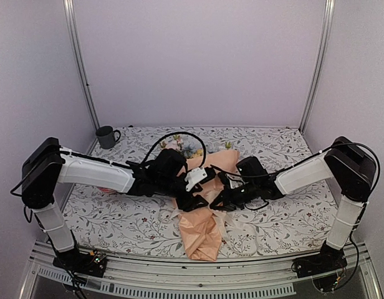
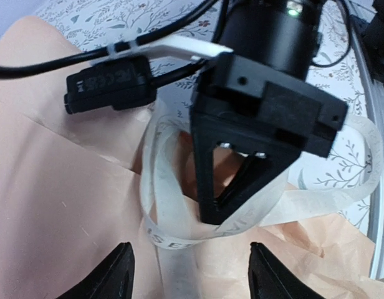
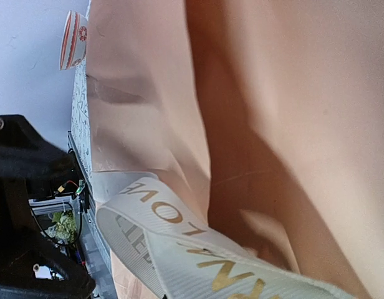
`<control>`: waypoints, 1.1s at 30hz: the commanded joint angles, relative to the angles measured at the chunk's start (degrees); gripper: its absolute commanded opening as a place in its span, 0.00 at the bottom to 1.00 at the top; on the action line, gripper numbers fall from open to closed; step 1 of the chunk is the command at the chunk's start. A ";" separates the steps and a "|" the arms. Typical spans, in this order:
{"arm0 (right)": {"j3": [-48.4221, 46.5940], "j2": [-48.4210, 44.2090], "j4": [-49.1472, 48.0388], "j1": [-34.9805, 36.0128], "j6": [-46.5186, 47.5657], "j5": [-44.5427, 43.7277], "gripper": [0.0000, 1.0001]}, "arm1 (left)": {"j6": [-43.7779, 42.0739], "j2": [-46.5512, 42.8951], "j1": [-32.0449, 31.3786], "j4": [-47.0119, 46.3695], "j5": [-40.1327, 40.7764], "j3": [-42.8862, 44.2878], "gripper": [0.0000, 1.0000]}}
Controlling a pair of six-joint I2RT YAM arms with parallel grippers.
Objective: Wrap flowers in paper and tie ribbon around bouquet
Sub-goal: Cross the ribbon over the folded bouquet.
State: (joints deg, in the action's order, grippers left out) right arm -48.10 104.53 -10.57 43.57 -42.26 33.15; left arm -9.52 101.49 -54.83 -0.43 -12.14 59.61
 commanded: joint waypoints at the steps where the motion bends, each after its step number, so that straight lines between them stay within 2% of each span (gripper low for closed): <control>1: 0.73 -1.57 -0.50 -0.31 0.16 -0.13 0.00 | 0.67 4.90 2.17 1.60 3.36 4.14 0.62; 5: 0.72 -1.78 -0.42 -0.38 0.08 -0.01 0.00 | -0.86 8.71 2.07 1.11 0.56 6.11 0.61; 9: 0.82 -1.99 -0.50 -0.75 -0.39 0.08 0.00 | -1.97 10.38 2.09 1.09 -5.61 6.33 0.60; 12: 0.72 -2.03 -0.51 -0.79 -0.46 0.08 0.00 | -2.35 10.56 1.97 0.70 -8.41 5.95 0.55; 15: 0.85 -2.14 -0.51 -0.94 -0.52 0.08 0.00 | -2.18 10.63 1.93 0.43 -8.06 6.24 0.40; 16: 0.98 -2.22 -0.51 -1.07 -0.58 0.08 0.00 | -2.04 12.52 2.00 0.43 -7.76 6.43 0.30; 17: 1.17 -2.39 -0.51 -1.14 -0.76 0.03 0.00 | -1.78 12.84 1.97 0.43 -7.14 6.47 0.13; 18: 1.56 -2.71 -0.46 -1.28 -0.86 -0.16 0.00 | -1.47 12.65 1.99 0.34 -6.27 6.48 0.00; 25: 5.53 -7.16 -0.51 -2.60 -2.80 -1.41 0.00 | -0.92 6.92 1.96 -1.09 6.17 5.71 0.00; 33: 7.51 -12.18 0.22 -2.56 -4.10 -1.65 0.00 | -1.55 1.06 1.03 -2.96 13.26 4.03 0.00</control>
State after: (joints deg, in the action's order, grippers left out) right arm -41.21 95.57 -10.55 41.21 -45.47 32.14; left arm -10.85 106.06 -53.21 -1.04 -4.34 64.69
